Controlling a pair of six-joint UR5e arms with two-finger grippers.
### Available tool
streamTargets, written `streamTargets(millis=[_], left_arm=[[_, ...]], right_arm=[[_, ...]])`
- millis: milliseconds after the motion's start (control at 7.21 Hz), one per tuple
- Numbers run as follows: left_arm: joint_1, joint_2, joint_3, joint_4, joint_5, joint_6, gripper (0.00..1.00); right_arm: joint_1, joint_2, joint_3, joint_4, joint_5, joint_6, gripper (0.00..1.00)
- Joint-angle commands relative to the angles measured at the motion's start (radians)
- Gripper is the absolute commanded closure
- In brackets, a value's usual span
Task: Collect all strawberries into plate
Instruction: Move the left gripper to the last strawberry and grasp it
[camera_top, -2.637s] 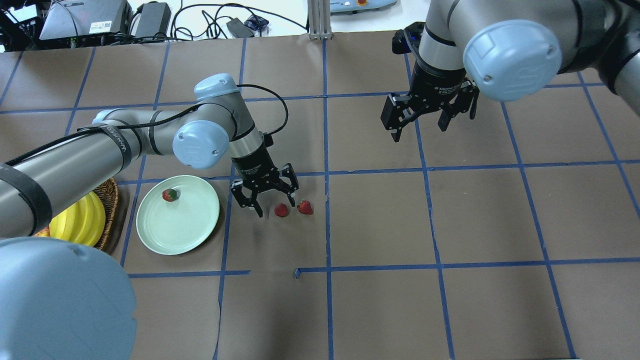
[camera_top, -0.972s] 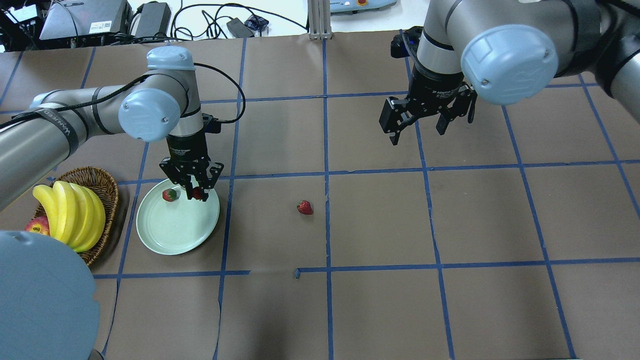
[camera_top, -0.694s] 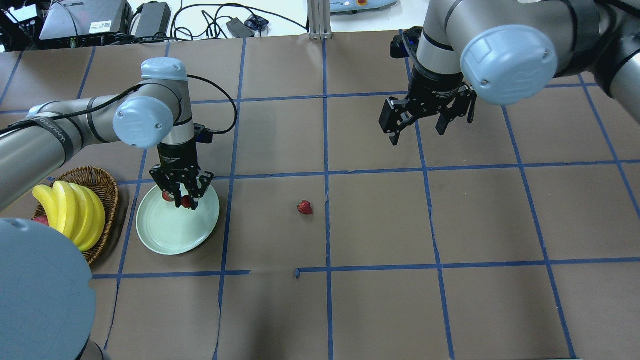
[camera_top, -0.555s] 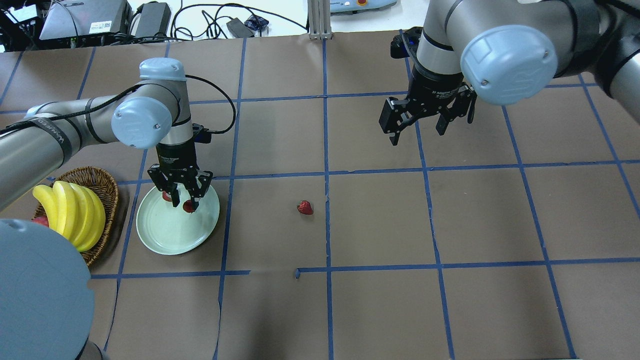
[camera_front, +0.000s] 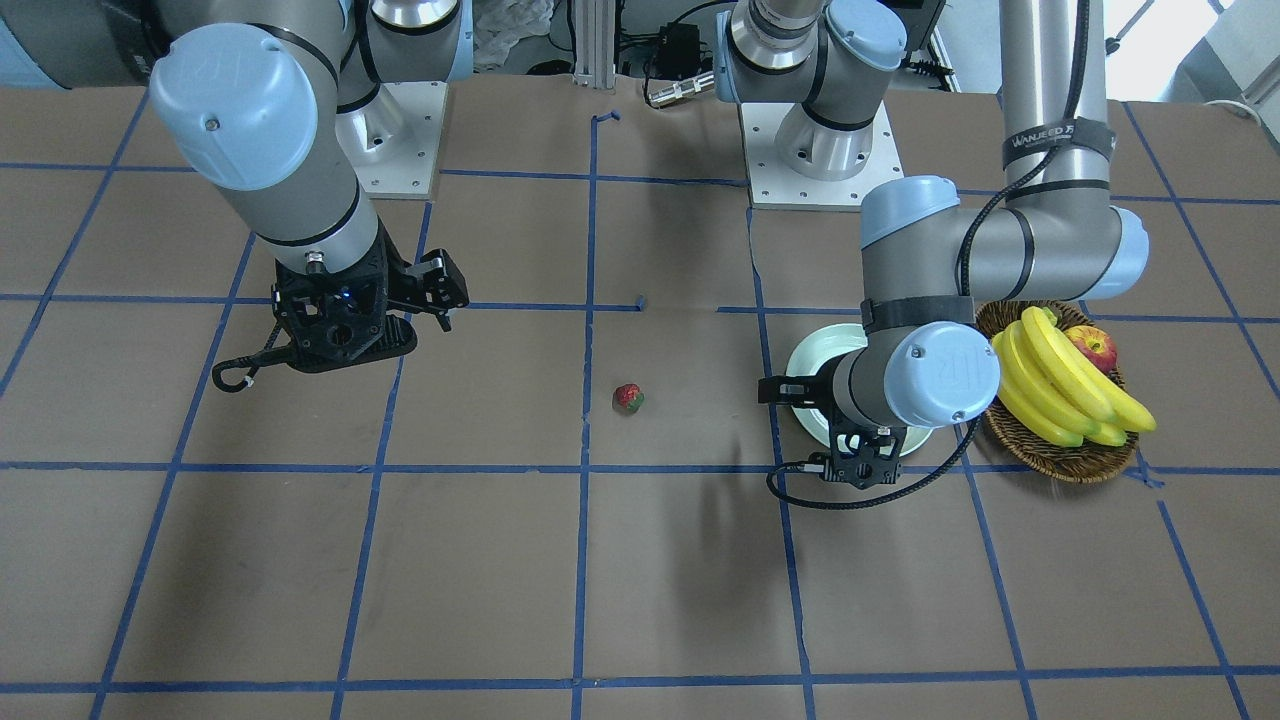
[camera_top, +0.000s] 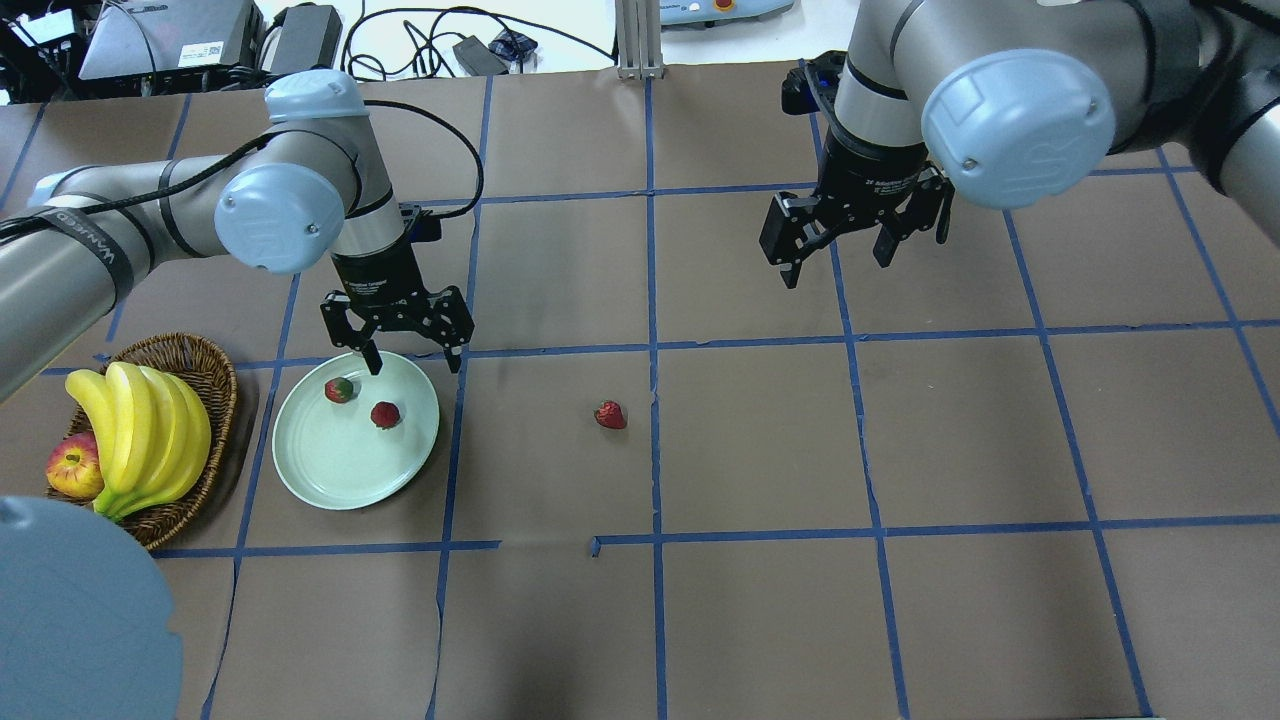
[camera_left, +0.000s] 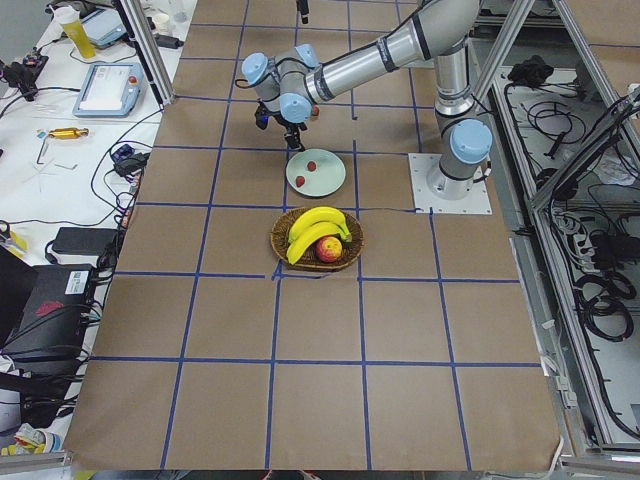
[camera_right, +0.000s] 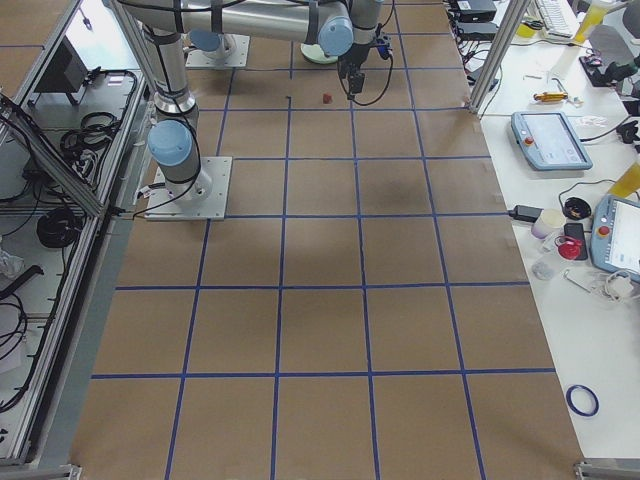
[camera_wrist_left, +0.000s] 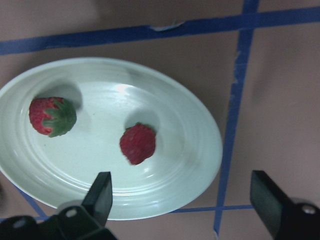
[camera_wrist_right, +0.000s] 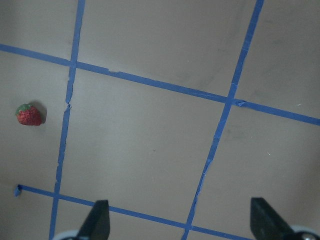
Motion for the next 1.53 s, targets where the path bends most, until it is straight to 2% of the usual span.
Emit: streamTargets(millis=[0,278,555,972,1110,1249,1388], left_arm=[[-0.076,-0.003,0.014,0.027,-0.133,-0.177,0.00],[-0.151,-0.030,0.007,0.066,-0.179,-0.293,0.01],[-0.167,-0.075,0.005,0.084,-0.345,-0.401,0.01],[-0.208,-0.148,-0.007,0.138,-0.350,-0.422,0.03],[-0.214,-0.159,-0.009,0.138,-0.347,-0.420,0.32],[-0.216,-0.159,-0.009,0.136,-0.342,-0.417,0.89],[-0.216,-0.159,-0.010,0.129,-0.336,-0.414,1.00]], right_arm=[[-0.006,-0.003,-0.003,0.002,-0.007,-0.006,0.00],[-0.009,-0.006,0.000,0.002,-0.001,-0.006,0.00],[-0.007,-0.006,0.001,0.002,-0.007,-0.006,0.00],[-0.007,-0.006,0.003,0.002,-0.006,-0.006,0.00],[-0.007,-0.006,0.003,0.002,-0.006,-0.006,0.00],[-0.007,-0.006,0.003,0.002,-0.006,-0.006,0.00],[-0.007,-0.006,0.003,0.002,-0.006,-0.006,0.00]])
